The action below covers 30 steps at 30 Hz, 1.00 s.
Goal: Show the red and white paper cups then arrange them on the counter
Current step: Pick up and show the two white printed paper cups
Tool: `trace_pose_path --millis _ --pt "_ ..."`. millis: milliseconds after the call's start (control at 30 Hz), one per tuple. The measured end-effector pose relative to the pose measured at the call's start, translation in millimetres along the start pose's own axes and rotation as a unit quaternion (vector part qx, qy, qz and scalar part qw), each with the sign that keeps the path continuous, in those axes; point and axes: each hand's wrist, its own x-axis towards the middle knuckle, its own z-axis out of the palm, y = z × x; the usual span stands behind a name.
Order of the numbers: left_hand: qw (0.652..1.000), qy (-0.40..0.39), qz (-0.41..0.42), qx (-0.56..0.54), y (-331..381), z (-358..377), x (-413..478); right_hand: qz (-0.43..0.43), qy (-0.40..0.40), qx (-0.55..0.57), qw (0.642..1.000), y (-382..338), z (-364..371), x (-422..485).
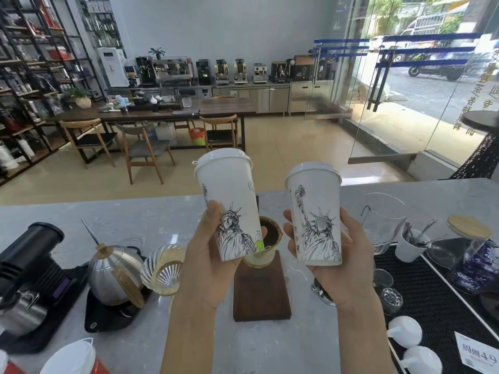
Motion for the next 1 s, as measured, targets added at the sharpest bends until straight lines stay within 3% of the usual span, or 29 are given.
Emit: trace_pose_path --millis 333,1000 --pt "0.998 0.008 -0.055 -0.033 -1.8 -3.8 -3.3 0.01 0.017 0.004 1.0 2.1 -6.9 0.3" --pt "0.997 0.064 -0.032 0.017 1.9 -1.0 -6.3 -0.04 0.035 -0.088 0.995 5.3 -11.5 1.9"
